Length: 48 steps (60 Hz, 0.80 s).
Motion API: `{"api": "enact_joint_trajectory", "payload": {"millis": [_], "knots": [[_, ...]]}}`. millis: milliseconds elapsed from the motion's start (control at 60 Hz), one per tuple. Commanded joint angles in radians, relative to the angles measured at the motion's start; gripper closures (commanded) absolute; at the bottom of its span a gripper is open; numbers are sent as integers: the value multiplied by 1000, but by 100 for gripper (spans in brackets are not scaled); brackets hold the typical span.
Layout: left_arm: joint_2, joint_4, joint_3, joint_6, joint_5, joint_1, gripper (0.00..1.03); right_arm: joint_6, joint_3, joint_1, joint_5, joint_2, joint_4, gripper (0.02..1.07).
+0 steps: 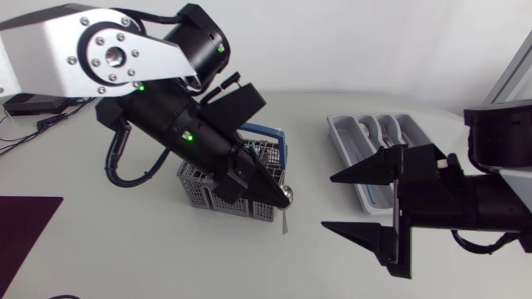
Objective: Unload the cutlery basket into the drawer organizer.
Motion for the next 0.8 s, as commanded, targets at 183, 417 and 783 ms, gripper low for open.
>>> {"api": "enact_joint_trajectory", "payload": {"millis": [183,417,783], "knots": [[69,-96,93,134,12,-31,100,-25,57,17,-158,95,-69,23],[88,-164,136,174,17,-39,100,-38,57,85,-159,127,-64,30],[91,-179,153,169,26,-77,100,-49,82,138,-156,172,-57,53]]}}
